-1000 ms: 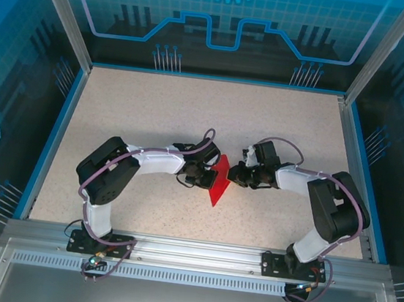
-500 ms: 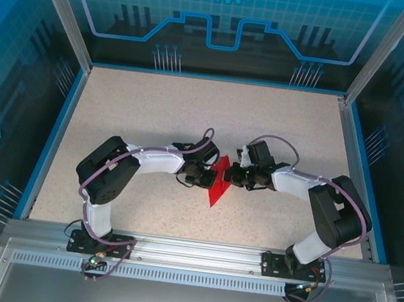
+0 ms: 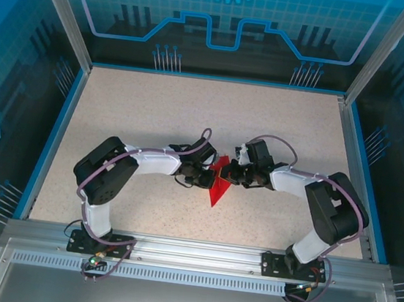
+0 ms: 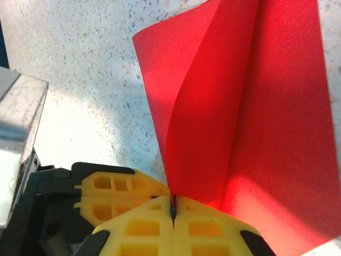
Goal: Fold a paper plane with a square sheet of paper (pick it up from the middle)
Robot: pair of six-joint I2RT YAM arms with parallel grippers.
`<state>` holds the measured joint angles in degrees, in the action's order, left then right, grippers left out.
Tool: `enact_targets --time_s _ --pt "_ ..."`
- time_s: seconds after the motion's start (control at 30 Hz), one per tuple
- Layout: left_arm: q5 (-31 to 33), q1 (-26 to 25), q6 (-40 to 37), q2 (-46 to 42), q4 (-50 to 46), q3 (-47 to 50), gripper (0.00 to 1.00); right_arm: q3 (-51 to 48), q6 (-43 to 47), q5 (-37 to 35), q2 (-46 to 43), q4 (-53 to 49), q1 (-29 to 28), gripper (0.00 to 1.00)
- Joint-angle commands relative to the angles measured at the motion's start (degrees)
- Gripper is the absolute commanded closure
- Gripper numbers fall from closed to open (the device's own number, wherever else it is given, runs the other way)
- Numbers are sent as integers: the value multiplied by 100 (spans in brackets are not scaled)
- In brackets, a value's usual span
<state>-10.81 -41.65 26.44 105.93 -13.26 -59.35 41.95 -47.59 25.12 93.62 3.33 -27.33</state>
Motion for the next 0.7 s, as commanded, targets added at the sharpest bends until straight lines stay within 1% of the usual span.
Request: enact_targets --time_s 0.0,0.37,0.67 --pt "-8 33 -40 73 -94 287 100 32 -278 247 196 371 10 97" --pt "-145 101 44 -50 223 521 100 63 -429 377 485 625 -4 97" --pt "-315 165 116 -252 431 641 100 137 -209 289 648 416 -35 97"
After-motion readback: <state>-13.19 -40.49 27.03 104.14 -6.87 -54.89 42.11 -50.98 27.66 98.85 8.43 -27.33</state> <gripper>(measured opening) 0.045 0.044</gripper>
